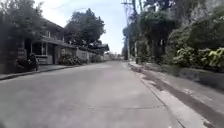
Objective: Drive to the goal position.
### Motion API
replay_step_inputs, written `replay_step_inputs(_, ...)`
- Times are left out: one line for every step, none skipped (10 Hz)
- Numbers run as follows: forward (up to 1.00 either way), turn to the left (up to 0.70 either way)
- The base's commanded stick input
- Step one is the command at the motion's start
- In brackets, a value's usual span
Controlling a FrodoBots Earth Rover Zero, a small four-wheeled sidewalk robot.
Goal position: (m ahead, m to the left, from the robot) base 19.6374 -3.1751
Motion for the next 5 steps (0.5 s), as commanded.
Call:
replay_step_inputs(1.0,-0.4)
replay_step_inputs(1.0,-0.36)
replay_step_inputs(1.0,-0.22)
replay_step_inputs(1.0,-0.06)
replay_step_inputs(1.0,0.0)
